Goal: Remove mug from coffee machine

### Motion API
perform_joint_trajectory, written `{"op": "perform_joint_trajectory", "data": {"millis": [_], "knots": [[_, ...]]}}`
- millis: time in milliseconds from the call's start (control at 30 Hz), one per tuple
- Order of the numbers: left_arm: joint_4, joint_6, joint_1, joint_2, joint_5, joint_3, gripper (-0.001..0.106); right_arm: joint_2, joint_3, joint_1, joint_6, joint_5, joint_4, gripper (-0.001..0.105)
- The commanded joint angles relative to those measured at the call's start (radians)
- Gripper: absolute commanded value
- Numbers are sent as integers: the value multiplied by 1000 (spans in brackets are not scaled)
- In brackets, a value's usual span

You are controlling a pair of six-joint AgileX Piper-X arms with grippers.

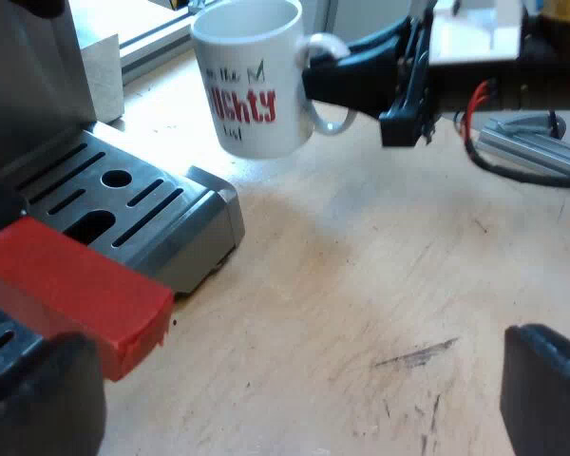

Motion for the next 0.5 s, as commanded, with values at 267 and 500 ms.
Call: {"op": "perform_joint_trajectory", "data": {"millis": [267,500], "knots": [[-10,-7,-3,-3,-5,-6,85,356,-12,-6,-30,-29,-457,0],[-10,-7,-3,-3,-87,-6,85,486,-12,-6,-6,-30,-590,0]]}}
